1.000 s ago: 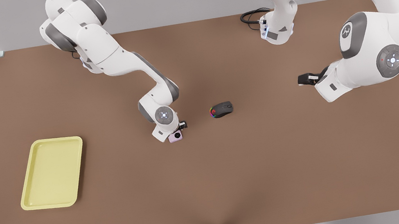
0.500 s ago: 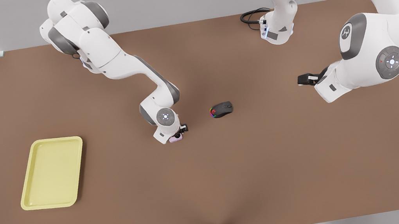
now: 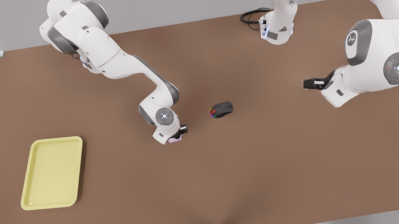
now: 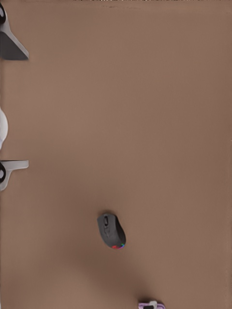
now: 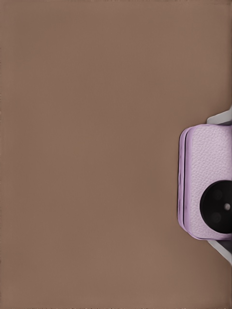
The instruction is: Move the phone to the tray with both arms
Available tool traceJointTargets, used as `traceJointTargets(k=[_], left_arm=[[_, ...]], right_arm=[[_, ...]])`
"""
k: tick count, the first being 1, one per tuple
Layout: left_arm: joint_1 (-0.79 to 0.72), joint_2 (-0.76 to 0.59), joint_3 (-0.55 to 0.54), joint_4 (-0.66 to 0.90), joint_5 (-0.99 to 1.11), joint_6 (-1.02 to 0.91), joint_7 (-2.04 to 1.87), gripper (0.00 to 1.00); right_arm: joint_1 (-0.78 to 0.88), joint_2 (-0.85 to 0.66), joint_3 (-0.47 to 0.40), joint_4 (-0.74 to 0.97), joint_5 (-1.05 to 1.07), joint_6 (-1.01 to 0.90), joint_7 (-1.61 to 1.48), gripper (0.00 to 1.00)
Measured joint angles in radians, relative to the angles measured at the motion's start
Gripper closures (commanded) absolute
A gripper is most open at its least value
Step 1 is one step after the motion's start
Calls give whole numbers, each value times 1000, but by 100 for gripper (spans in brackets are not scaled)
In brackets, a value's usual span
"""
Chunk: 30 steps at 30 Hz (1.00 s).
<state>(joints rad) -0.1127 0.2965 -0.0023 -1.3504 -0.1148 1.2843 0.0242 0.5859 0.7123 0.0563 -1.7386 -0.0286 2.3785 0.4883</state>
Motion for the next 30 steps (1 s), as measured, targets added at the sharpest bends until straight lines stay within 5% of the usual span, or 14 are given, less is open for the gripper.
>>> traceJointTargets(k=[9,22,23,24,25,30], left_arm=[[-2,1,2,0,2,10,3,0],[-1,1,5,6,5,15,3,0],[-1,1,4,7,12,17,2,0],[-2,2,4,7,17,18,2,0],[-2,3,4,7,20,20,2,0],[-3,-2,2,14,84,38,0,0]], right_arm=[[-322,-152,1,-7,7,-76,-86,22],[-928,-137,-3,-62,9,-83,-535,28],[-941,-117,-3,-70,10,-73,-574,27],[-946,-96,-2,-80,10,-62,-610,5],[-950,-79,-2,-87,9,-54,-643,0],[-949,-84,-1,-85,7,-39,-783,0]])
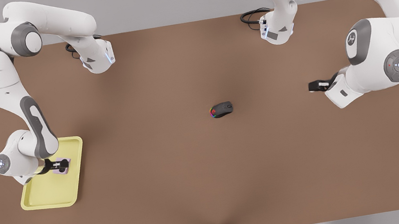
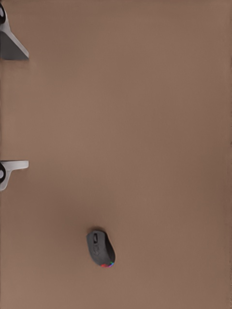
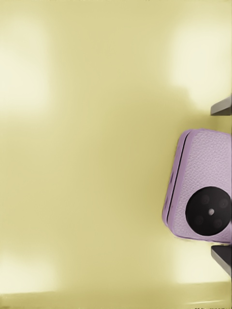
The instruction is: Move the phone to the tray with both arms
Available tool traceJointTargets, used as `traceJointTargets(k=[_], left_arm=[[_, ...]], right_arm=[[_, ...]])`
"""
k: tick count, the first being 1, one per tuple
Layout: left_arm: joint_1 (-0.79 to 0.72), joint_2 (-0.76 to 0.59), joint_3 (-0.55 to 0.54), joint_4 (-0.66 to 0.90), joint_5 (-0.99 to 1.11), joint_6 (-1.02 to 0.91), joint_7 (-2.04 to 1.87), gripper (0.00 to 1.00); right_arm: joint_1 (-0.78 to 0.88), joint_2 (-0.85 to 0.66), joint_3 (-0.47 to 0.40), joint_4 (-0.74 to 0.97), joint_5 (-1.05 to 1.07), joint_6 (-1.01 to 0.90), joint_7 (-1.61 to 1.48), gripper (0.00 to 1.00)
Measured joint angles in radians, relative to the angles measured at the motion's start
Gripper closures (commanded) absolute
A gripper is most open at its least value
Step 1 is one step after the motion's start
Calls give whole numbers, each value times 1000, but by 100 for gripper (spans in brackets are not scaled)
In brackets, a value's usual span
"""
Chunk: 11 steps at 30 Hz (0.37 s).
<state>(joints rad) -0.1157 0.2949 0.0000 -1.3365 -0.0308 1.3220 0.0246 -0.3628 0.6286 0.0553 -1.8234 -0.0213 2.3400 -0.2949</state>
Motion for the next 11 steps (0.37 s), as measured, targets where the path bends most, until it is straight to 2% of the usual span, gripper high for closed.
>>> traceJointTargets(k=[1,3,5,7,11], left_arm=[[3,-27,0,-25,12,17,0,0],[8,-101,1,-110,29,65,-1,0],[7,-120,15,-131,38,93,-1,0],[10,-124,20,-135,44,112,-2,0],[3,-126,21,-137,50,126,-3,0]], right_arm=[[21,-52,6,50,-2,-25,-19,0],[145,-166,11,290,-39,-178,-32,0],[277,-318,15,400,-68,-358,-7,0],[295,-399,10,420,-56,-504,15,0],[284,-404,4,393,-43,-671,54,0]])
